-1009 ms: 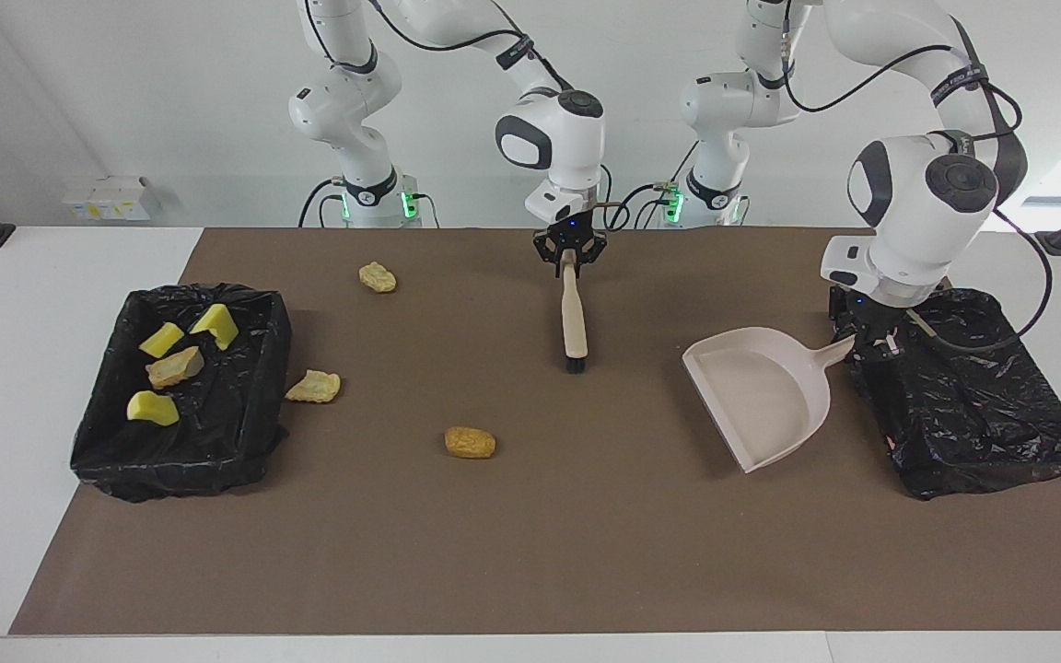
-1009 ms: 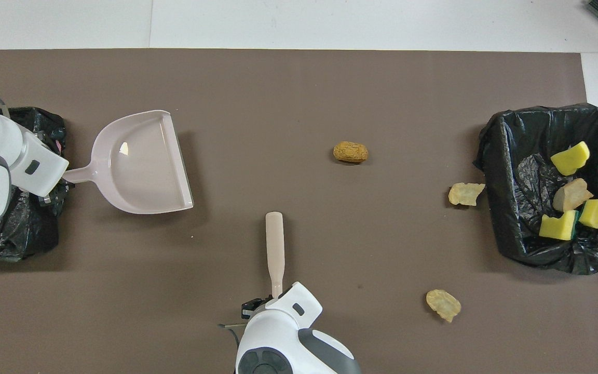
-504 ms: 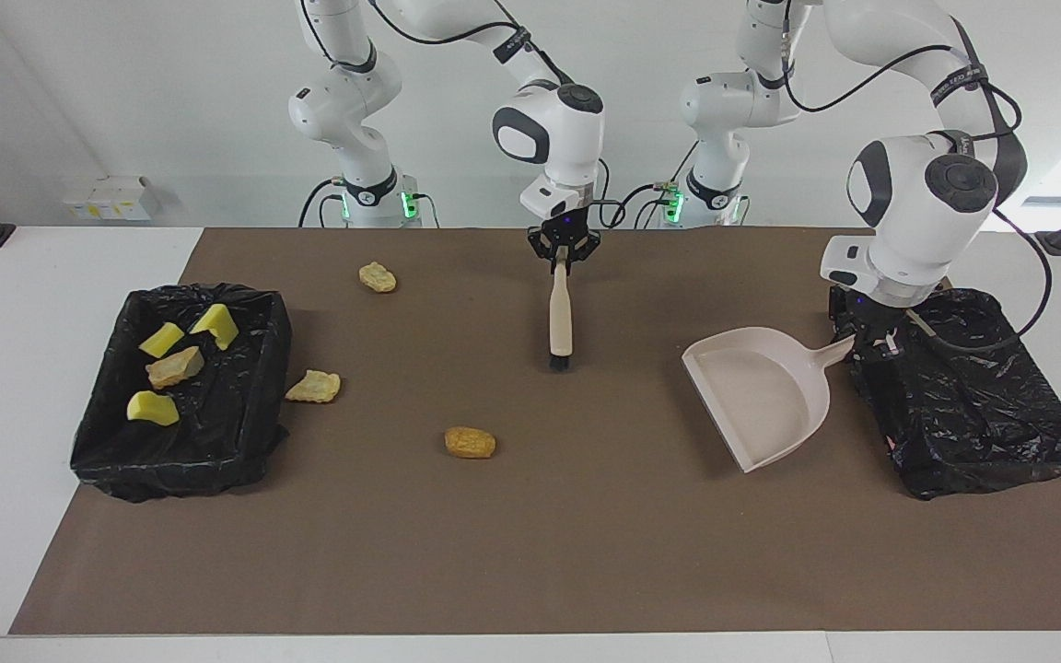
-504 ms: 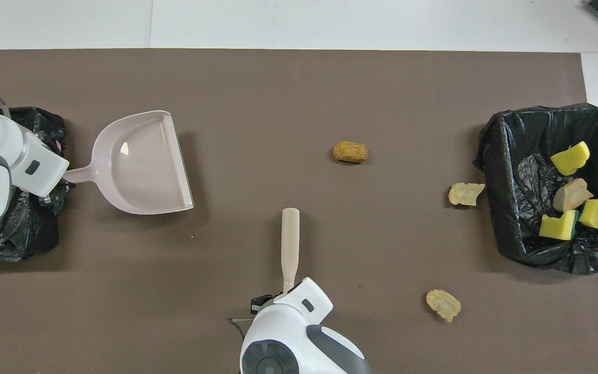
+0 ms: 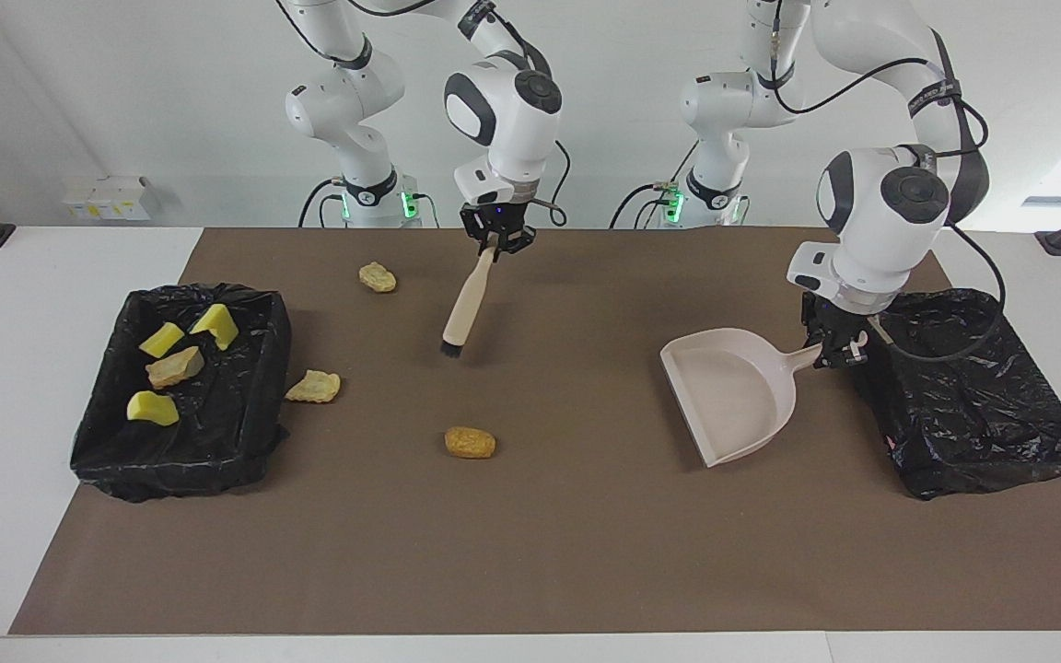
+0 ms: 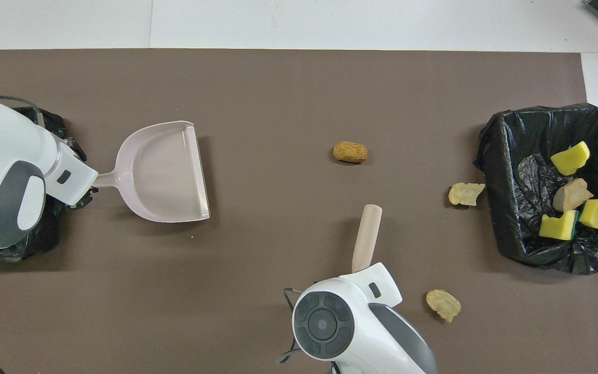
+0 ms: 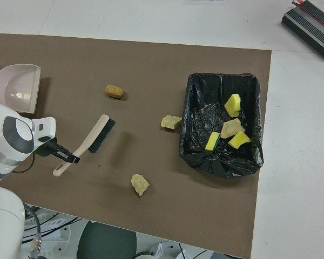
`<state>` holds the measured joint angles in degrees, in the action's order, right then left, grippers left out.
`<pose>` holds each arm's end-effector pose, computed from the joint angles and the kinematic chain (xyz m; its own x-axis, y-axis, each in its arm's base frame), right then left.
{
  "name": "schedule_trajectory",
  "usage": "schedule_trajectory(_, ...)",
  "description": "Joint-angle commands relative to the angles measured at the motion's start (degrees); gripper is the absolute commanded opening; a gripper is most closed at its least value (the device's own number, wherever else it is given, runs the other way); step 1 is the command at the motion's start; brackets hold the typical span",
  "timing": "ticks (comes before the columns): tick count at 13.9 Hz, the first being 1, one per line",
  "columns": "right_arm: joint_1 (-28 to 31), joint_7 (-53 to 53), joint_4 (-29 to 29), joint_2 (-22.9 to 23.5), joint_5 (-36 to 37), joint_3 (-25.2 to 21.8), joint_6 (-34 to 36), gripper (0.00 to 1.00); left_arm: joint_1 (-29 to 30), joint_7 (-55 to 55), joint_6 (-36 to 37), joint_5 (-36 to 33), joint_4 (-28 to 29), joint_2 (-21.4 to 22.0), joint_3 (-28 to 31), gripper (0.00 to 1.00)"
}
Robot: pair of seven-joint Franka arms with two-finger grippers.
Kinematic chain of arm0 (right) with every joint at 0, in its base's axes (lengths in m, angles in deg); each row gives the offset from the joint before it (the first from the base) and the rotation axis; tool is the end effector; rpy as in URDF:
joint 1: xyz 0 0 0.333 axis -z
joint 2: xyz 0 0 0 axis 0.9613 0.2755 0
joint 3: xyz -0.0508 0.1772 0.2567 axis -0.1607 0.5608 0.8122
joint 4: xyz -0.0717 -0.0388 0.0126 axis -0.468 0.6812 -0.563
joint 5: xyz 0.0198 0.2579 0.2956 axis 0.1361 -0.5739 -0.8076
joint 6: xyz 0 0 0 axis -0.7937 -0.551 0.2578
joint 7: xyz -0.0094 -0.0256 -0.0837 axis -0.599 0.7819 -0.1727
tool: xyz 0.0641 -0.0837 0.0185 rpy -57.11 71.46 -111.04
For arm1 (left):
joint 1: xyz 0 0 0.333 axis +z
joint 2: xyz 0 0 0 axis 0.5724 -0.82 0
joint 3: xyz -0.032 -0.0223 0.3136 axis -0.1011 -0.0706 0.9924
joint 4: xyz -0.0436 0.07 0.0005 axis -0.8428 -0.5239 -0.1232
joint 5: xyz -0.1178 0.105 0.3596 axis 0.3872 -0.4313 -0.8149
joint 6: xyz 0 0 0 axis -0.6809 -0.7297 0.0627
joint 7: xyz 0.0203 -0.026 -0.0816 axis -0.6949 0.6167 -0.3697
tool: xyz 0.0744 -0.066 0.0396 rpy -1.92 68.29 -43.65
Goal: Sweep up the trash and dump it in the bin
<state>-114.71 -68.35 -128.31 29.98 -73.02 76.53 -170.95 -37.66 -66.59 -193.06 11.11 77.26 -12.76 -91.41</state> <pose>0.3592 0.3121 0.4014 0.9267 -0.3757 0.0073 -0.3579 -0.8766 0.3218 0.5726 -0.0639 0.4223 0.1688 -0.9796 -0.1091 -0.9856 -0.1688 -0.0091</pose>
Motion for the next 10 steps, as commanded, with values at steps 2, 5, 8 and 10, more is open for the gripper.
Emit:
schedule_trajectory(2, 2.29, -10.06, -0.92, -2.46, 0.20, 0.46, 12.86, 0.00, -5.69, 11.58, -3.38, -0.81, 3.93, 2.25, 0.48, 0.00)
schedule_trajectory(5, 5.36, -12.97, -3.11, -4.05, -3.04, 0.38, 19.30, 0.00, -7.54, 13.18, -3.22, -0.72, 5.06, 2.42, 0.48, 0.00)
schedule_trajectory(8, 7.39, -12.98, -11.70, -9.48, -6.12, 0.38, 16.61, 0.00, -8.25, 14.06, -3.48, -0.72, 6.21, 2.42, 0.48, 0.00)
schedule_trajectory(10, 7.31, -12.28, -20.66, -15.53, -7.79, 0.38, 10.73, 0.00, -8.16, 13.89, -3.48, -0.72, 7.09, 2.42, 0.48, 0.00)
